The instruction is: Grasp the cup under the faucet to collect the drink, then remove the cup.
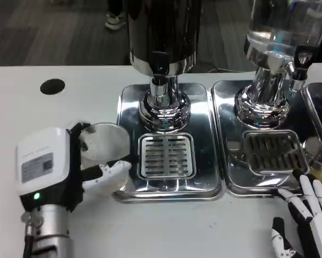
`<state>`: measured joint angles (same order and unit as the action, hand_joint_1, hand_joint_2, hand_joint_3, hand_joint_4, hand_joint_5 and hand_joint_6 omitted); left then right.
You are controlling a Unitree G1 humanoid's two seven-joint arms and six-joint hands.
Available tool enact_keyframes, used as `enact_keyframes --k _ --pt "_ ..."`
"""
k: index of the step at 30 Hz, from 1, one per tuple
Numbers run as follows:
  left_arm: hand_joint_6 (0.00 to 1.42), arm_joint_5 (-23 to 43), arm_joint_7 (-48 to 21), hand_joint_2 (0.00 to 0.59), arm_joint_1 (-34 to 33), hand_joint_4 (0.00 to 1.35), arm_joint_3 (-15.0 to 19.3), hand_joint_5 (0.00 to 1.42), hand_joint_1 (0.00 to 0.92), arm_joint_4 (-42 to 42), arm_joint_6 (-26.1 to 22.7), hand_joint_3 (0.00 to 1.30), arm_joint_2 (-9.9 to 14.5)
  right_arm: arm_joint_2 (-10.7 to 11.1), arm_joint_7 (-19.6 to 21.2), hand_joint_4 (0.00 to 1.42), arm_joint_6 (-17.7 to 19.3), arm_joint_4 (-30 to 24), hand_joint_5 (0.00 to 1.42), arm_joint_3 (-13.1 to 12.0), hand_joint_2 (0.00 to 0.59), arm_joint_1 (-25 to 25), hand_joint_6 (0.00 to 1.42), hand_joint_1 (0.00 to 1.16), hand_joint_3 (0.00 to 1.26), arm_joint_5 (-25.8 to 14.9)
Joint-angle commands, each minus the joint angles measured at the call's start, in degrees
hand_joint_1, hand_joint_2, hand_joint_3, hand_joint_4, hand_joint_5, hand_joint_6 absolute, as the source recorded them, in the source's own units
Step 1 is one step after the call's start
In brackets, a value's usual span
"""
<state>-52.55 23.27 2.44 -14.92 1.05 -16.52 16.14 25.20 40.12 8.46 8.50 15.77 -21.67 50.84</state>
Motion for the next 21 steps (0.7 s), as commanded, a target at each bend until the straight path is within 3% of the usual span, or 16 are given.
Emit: enact_keyframes --k 1,9,16,21 --pt "1.26 -1.3 2.0 0.053 -2.2 0.73 -0.9 0.95 0.437 0.2 0.8 0.69 -1.2 0.1 0.9 0.0 0.5 0.2 0.0 -0.7 0.537 -0.1 0.02 0.29 0.27 -0.4" --pt "1.26 -2.0 3.2 0.058 -6.9 0.72 -3.1 0.95 0.424 -5.0 -0.2 0.68 -3.4 0.5 0.5 0.0 0.6 -0.4 0.0 -1.1 0.537 -0.2 0.02 0.29 0.27 -0.5" --pt "1.24 -3.0 6.0 0.067 -15.2 0.72 -6.9 0.95 0.399 -17.2 -1.1 0.67 -8.3 0.6 -0.7 0.0 0.3 -3.2 0.0 -1.7 0.537 -0.3 0.02 0.29 0.27 -0.5" --pt "1.25 -2.2 7.7 0.078 -18.7 0.72 -7.5 0.95 0.365 -21.9 -1.0 0.67 -8.9 0.6 -0.8 0.0 0.6 -3.3 0.0 -2.2 0.537 -0.6 0.02 0.29 0.27 -1.1"
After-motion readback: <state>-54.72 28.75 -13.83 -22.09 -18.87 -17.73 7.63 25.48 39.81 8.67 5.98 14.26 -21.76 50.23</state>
